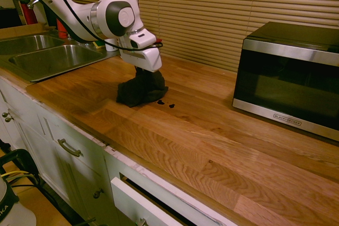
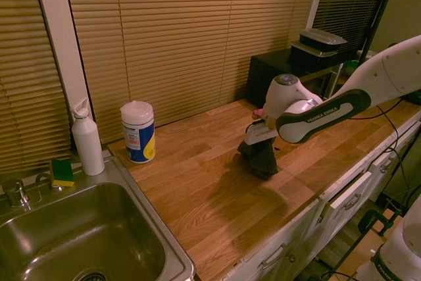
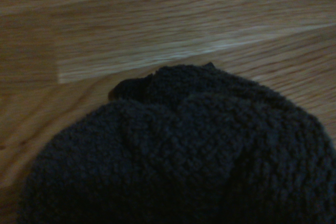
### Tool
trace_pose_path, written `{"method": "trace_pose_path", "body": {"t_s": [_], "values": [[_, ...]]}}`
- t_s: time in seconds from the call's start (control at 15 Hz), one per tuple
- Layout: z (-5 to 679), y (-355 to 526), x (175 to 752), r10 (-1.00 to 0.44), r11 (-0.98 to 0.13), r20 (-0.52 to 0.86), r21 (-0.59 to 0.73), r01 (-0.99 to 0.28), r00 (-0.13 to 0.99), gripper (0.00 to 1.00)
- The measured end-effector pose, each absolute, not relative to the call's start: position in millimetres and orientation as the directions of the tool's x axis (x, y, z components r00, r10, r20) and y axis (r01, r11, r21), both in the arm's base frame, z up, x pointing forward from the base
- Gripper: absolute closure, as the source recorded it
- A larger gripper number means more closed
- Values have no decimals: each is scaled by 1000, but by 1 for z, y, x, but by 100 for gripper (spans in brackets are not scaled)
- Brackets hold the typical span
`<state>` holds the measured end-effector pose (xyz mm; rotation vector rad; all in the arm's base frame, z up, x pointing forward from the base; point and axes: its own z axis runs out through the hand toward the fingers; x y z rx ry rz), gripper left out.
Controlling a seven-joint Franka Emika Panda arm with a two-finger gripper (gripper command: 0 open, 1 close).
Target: Clear the spill
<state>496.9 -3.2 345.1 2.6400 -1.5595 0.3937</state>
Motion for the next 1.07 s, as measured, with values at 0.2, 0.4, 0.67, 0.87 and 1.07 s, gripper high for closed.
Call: {"method": "trace_pose_path", "body": {"t_s": [0.2, 0.4, 0.67, 0.87, 1.07], "values": [[345, -41, 495, -867, -455, 261, -72, -887, 424, 100], [345, -72, 492, -881, -417, 275, -65, -906, 385, 100], [346, -68, 492, -873, -434, 278, -67, -899, 401, 100], [350, -38, 495, -850, -483, 281, -73, -873, 446, 100], [353, 8, 496, -821, -537, 275, -74, -840, 500, 100]]}}
